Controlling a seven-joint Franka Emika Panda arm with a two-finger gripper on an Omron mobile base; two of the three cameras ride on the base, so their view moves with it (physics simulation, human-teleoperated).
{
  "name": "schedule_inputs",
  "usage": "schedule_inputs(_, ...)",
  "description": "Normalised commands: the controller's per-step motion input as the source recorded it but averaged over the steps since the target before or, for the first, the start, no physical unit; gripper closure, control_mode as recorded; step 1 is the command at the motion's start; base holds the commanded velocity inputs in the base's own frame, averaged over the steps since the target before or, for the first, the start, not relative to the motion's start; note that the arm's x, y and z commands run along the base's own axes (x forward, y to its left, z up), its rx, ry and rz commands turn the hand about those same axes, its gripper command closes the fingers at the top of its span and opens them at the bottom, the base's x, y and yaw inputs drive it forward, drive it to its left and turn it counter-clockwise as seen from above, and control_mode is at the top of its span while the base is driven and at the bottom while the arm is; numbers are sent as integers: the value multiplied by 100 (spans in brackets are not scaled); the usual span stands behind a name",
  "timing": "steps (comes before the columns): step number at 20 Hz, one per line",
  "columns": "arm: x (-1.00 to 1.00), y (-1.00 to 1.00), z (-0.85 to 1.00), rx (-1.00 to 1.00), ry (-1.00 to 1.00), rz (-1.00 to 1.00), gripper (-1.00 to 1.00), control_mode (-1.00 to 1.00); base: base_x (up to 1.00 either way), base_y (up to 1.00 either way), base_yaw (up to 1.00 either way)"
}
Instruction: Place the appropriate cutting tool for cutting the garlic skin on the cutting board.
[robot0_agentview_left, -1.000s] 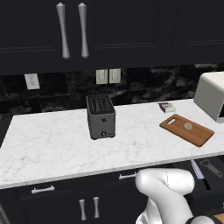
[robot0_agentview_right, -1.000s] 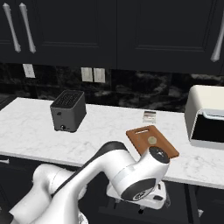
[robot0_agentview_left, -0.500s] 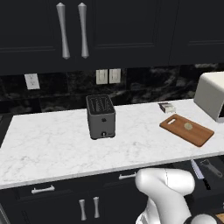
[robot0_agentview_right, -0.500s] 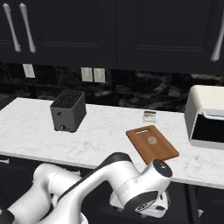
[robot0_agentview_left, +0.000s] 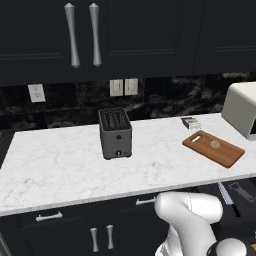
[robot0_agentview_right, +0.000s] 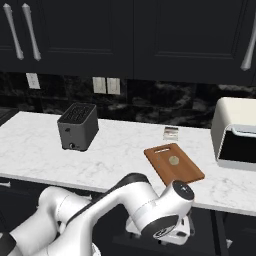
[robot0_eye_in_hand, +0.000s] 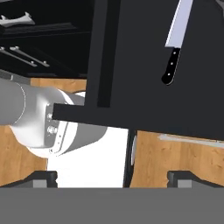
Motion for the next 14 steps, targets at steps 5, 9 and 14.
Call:
schedule_inputs(5, 2, 0, 0, 0, 0, 0, -100, -100, 0, 0, 0)
schedule_inputs(9, 0, 0, 0, 0, -4, 0, -100, -100, 0, 0, 0)
schedule_inputs(14, 0, 0, 0, 0, -5, 0, -100, -100, 0, 0, 0)
